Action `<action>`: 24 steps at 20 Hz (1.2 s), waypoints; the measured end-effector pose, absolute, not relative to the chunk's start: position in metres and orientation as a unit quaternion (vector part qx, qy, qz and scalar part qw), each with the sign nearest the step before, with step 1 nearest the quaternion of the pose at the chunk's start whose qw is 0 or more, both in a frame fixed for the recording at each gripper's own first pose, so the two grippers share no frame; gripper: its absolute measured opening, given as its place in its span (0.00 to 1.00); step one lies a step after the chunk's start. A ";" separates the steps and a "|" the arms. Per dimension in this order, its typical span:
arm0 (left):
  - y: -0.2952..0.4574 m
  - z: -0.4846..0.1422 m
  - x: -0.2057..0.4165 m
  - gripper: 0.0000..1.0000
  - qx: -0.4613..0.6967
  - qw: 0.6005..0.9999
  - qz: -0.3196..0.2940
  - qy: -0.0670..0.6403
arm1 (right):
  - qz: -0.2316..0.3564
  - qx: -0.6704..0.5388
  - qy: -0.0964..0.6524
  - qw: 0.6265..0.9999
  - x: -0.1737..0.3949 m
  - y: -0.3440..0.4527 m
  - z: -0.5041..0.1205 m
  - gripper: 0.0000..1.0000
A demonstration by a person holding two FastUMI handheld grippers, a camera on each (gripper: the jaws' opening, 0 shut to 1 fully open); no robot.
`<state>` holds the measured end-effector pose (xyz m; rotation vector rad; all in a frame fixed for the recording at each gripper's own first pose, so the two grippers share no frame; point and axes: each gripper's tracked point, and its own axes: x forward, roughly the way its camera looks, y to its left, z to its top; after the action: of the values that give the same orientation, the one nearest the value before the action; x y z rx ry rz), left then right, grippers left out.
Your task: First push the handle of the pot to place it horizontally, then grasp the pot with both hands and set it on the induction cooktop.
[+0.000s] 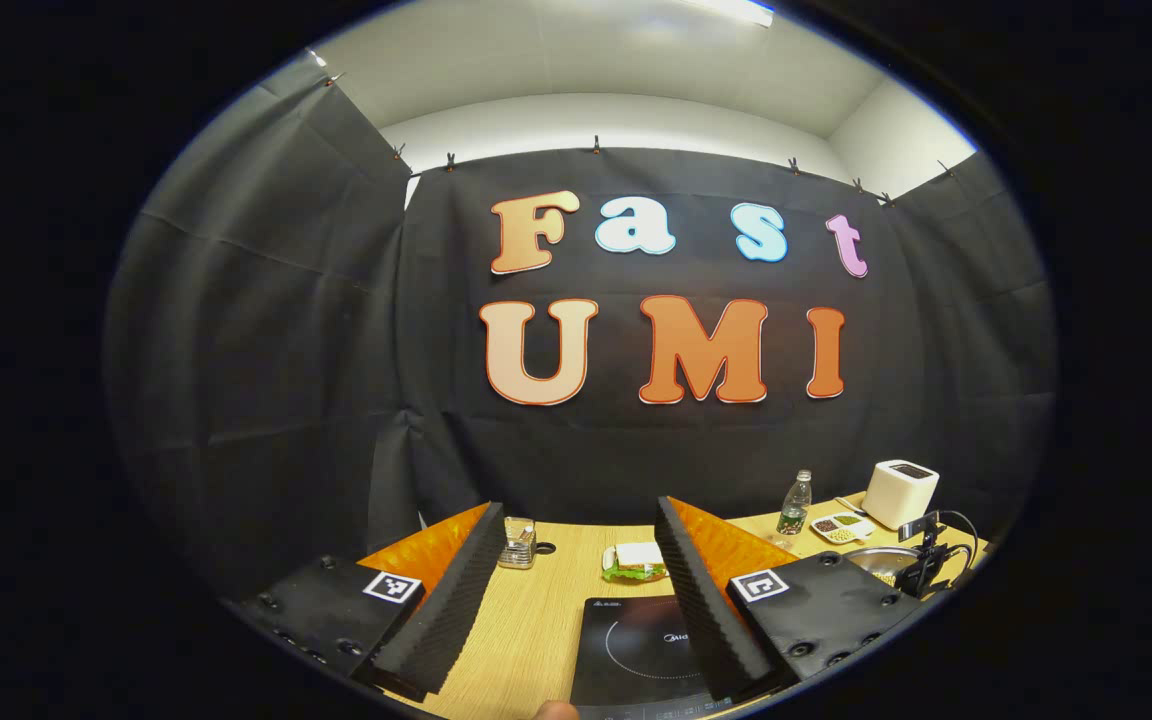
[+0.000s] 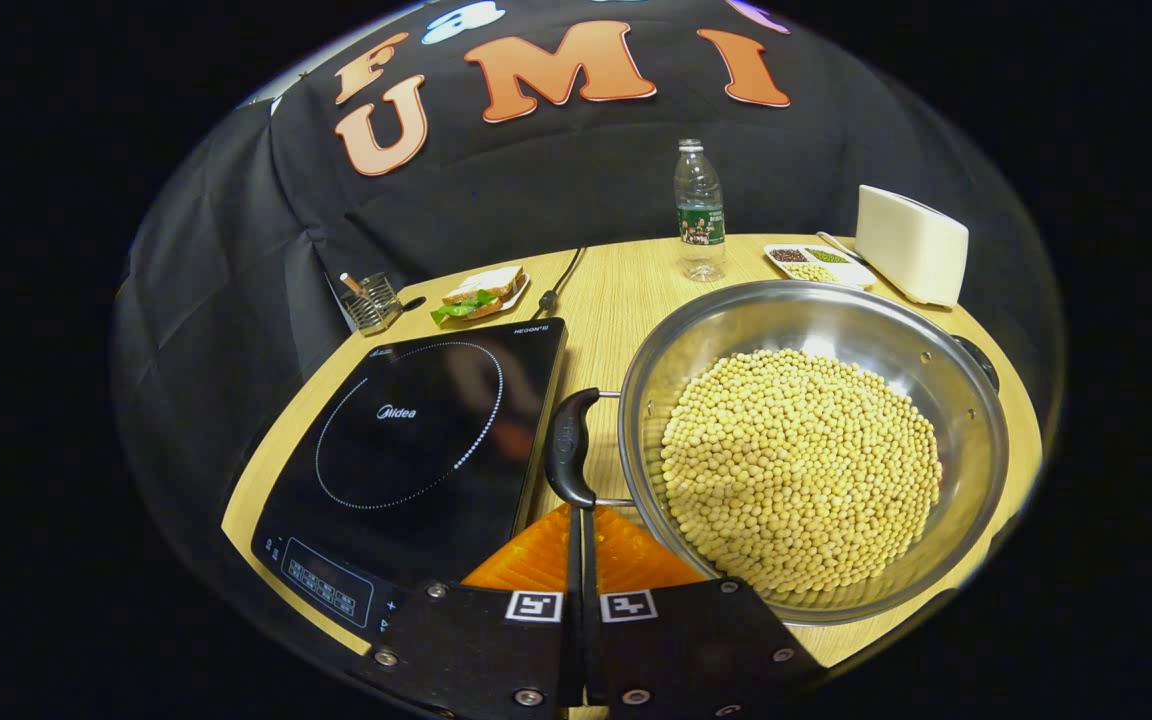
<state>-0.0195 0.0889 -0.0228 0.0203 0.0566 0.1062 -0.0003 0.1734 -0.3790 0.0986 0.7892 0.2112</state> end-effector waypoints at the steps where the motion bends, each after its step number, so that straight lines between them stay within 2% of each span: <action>1: 0.091 -0.024 -0.019 0.97 0.010 0.998 0.053 0.030 | 0.101 0.051 0.383 0.917 0.002 0.174 -0.379 0.00; 17: 0.101 -0.040 -0.011 0.97 0.001 0.998 0.048 0.046 | 0.095 0.067 0.374 0.920 0.035 0.188 -0.380 0.00; 24: 0.076 -0.045 -0.001 0.97 -0.005 0.998 0.027 0.048 | 0.106 0.077 0.370 0.920 0.027 0.182 -0.365 0.00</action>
<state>-0.0010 0.0756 -0.0447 -0.0110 0.0966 0.0539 0.0268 0.1824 -0.3653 0.1585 0.7609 0.2180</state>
